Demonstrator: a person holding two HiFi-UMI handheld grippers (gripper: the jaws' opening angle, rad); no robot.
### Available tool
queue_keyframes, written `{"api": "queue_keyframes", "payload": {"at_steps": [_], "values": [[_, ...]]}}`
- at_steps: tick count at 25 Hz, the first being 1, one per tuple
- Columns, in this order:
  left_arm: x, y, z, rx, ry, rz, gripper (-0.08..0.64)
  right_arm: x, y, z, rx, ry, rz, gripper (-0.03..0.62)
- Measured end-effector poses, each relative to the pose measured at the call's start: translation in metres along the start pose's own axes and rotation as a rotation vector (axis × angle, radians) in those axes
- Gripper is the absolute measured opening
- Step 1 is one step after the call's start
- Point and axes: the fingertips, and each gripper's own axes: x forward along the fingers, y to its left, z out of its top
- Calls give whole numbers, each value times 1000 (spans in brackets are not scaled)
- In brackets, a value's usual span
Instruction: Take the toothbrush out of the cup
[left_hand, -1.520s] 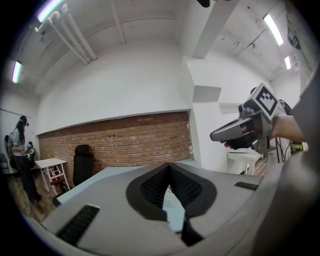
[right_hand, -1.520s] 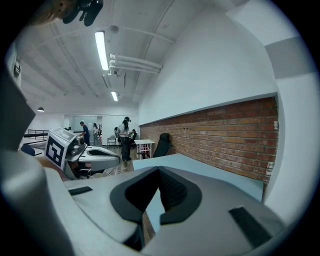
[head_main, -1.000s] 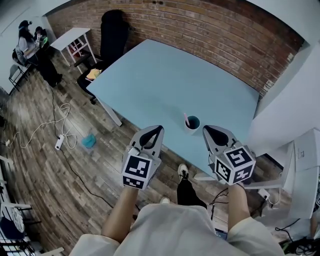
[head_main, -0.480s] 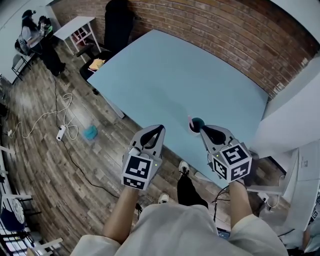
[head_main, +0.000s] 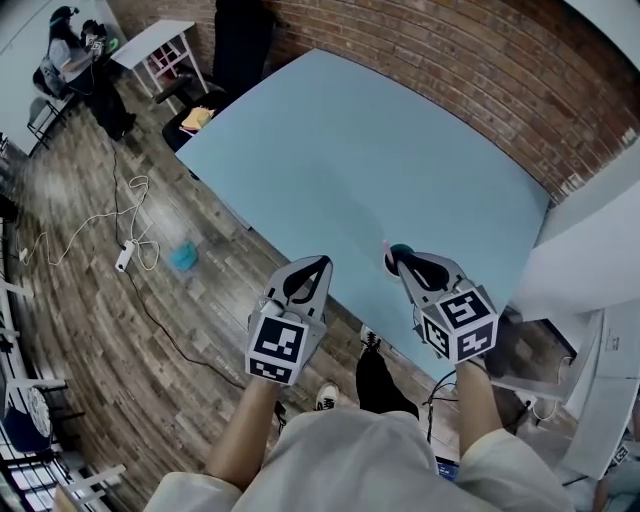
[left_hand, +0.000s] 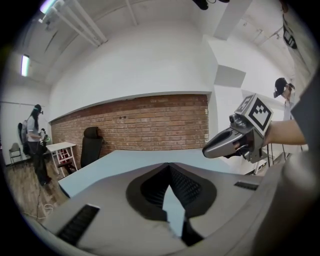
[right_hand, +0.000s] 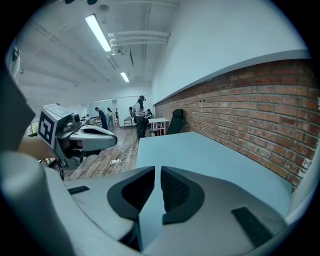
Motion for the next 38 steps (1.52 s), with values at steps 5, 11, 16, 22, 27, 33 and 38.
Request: {"api": "queue_keyframes", "payload": {"at_steps": [5, 11, 16, 22, 27, 33, 38], "values": [[10, 7, -8, -9, 26, 5, 26, 19, -6, -11, -3, 32, 16, 60], [24, 15, -18, -32, 54, 8, 26, 39, -14, -18, 8, 53, 27, 60], [37, 17, -23, -38, 68, -1, 26, 51, -18, -25, 1, 77, 47, 60], [46, 22, -32, -51, 86, -3, 26, 66, -24, -35, -23, 106, 40, 64], [53, 25, -36, -56, 99, -1, 26, 74, -29, -43, -31, 132, 46, 72], [59, 29, -43, -66, 114, 3, 26, 85, -30, -53, -42, 157, 69, 83], [61, 31, -51, -76, 129, 5, 26, 92, -29, -59, -44, 176, 81, 84]]}}
